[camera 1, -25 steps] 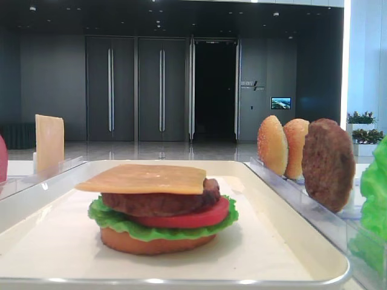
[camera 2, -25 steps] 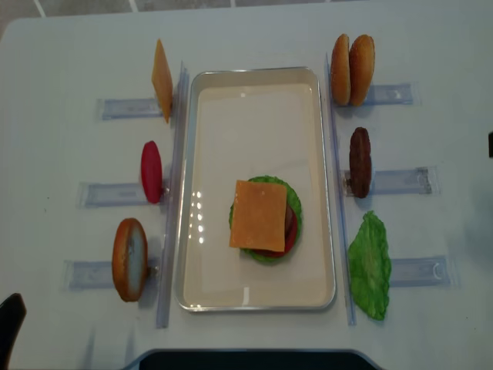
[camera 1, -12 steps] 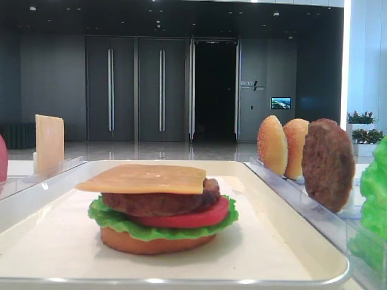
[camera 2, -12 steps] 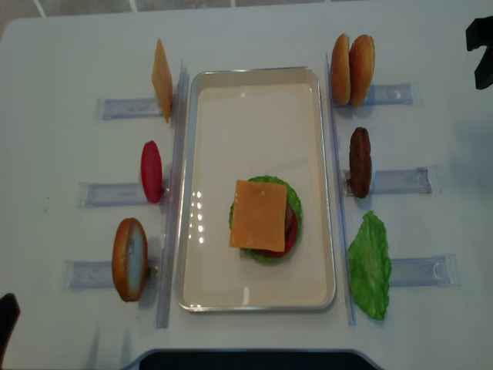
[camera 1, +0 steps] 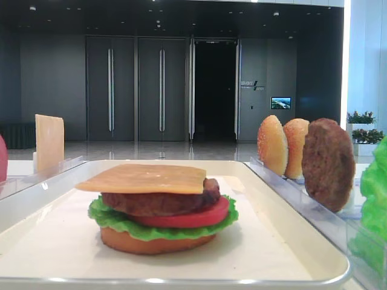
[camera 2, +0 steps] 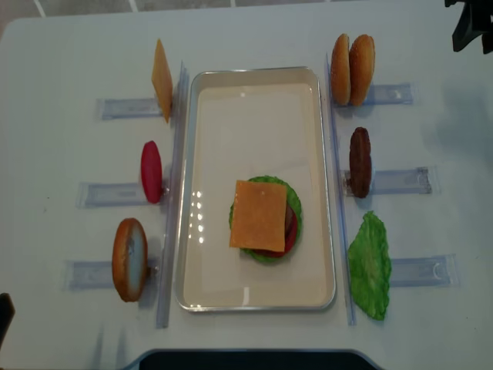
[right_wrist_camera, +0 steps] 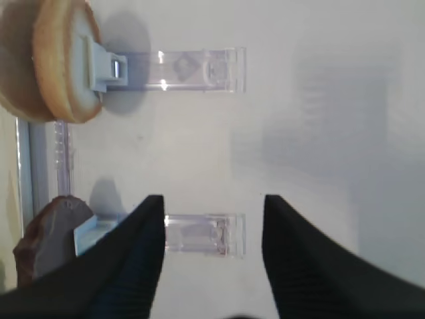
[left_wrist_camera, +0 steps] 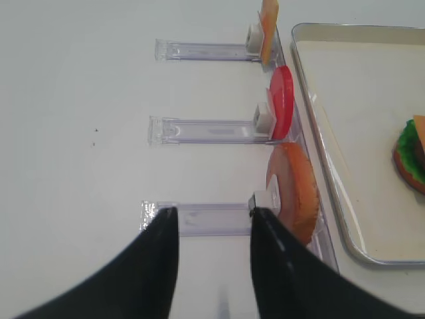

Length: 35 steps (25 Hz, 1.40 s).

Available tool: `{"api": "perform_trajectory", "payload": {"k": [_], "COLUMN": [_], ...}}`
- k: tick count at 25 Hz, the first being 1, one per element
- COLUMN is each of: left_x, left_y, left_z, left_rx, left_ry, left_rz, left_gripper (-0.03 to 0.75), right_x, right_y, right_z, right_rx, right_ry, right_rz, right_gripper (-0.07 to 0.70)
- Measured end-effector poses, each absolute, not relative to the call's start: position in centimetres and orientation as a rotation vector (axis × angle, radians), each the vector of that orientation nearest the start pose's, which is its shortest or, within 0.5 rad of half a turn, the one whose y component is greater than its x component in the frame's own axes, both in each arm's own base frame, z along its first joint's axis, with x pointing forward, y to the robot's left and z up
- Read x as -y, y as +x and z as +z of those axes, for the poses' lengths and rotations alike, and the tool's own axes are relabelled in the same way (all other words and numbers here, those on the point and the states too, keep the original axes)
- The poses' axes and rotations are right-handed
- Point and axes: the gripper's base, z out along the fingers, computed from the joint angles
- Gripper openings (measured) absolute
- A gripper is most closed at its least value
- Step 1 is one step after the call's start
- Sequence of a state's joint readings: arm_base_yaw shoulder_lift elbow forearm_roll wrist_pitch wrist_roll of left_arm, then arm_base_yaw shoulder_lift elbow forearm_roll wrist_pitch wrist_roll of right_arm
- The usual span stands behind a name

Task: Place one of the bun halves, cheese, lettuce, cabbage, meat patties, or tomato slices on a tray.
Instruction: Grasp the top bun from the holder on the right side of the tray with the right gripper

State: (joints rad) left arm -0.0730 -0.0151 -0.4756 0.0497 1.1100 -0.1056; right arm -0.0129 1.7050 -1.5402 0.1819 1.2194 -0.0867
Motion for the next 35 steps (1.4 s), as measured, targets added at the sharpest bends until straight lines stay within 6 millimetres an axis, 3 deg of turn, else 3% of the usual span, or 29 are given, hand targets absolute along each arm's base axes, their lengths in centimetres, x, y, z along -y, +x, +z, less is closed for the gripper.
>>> {"api": "perform_trajectory", "payload": {"k": [7,14,19,29,35], "left_x": [-0.5,-0.5,-0.5,-0.5,-0.5], "left_y": [-0.6,-0.6,-0.6,-0.6,-0.6], "left_z": [26.7,26.7,26.7,26.7,26.7], "left_rx": [-2.102,-2.102,-2.102,-2.102,-2.102], "left_ry": [-0.038,-0.038,-0.038,-0.043,-0.048], "left_rz": [-0.047,-0.047,-0.047,-0.050,-0.051], "left_gripper": [0.178,0.071,0.009,0.000,0.000], "right_x": [-1.2,-2.9,-5.7,-13.8,-15.3], "right_y": [38.0,38.6,38.5,37.8,37.7], "right_z": [30.5,30.1,30.5,31.6,31.0], "right_rx": [-2.850,-2.846,-2.835,-2.707,-2.705], "right_ry": [-0.031,-0.026,0.005,-0.060,-0.090], "right_rz": [0.244,0.259,0.283,0.368,0.383], "right_gripper": [0.354,0.354,0.354,0.354,0.354]}}
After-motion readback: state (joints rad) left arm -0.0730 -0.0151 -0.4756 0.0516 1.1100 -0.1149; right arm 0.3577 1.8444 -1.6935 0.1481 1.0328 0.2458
